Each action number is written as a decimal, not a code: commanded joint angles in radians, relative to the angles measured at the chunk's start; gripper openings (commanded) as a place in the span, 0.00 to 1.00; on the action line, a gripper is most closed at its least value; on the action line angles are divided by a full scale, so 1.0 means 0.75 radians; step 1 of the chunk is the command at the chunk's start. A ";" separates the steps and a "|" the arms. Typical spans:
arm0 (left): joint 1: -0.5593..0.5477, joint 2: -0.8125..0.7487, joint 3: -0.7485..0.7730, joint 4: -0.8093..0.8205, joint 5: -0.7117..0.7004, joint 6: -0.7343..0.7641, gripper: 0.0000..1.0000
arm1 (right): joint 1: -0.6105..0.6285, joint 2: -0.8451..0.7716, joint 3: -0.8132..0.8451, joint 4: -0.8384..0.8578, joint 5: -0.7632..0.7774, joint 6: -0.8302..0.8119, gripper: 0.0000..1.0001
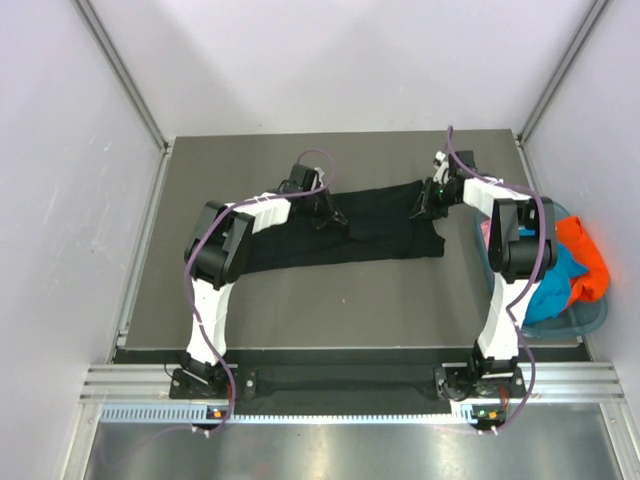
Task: Fold and stack the t-shirts
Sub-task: Fold the tshirt
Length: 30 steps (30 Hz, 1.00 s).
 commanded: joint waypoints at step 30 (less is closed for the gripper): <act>-0.084 -0.205 0.170 -0.253 0.001 0.062 0.40 | 0.054 -0.273 -0.046 -0.198 0.206 -0.118 0.43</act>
